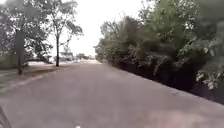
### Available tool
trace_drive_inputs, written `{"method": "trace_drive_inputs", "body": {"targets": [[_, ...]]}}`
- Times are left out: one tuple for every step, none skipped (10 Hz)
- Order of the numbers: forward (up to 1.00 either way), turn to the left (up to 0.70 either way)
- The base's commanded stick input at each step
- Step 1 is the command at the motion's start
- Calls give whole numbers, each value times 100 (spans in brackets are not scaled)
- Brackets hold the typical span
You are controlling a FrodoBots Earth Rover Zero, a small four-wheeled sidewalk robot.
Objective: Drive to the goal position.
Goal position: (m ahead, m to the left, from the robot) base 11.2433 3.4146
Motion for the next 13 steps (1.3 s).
{"method": "trace_drive_inputs", "body": {"targets": [[100, -10], [100, -10], [100, -9], [100, -7], [100, -5], [100, -4], [100, -4], [100, -3], [100, -3], [100, -3], [100, -3], [100, -3], [100, -3]]}}
